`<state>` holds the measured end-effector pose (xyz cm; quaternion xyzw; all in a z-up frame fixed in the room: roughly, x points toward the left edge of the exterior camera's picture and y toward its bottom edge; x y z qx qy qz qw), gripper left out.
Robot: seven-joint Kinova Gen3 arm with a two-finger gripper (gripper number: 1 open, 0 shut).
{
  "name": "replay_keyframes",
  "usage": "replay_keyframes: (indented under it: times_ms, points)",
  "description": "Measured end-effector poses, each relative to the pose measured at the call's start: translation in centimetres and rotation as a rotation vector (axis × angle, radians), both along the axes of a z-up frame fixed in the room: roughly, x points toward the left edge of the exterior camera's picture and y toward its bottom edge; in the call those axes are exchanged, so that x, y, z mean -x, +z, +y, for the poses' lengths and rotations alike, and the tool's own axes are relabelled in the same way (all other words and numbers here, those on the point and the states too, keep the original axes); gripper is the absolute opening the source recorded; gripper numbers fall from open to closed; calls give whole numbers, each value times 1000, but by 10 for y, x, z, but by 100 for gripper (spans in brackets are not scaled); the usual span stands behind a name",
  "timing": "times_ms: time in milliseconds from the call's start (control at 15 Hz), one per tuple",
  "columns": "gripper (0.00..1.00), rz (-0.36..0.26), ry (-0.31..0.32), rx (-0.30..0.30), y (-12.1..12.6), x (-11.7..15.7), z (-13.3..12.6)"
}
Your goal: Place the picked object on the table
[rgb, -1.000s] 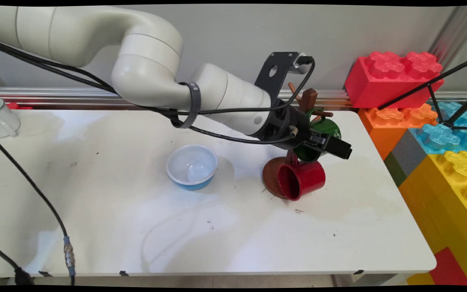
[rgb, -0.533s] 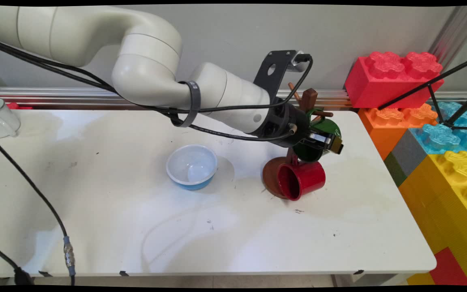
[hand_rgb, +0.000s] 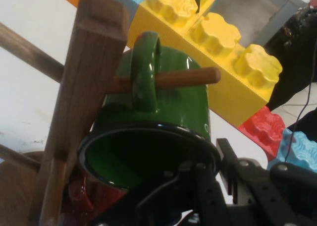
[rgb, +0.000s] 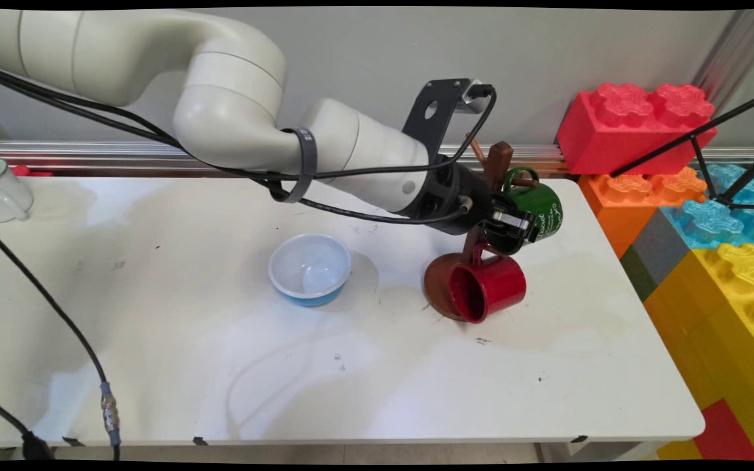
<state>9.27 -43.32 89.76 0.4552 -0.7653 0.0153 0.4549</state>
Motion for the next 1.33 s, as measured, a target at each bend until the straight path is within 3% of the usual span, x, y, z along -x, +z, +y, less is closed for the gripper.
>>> replay_keyframes:
  times_ms: [1333]
  points:
    - [0, 85, -82, -46, 30, 8, 36]
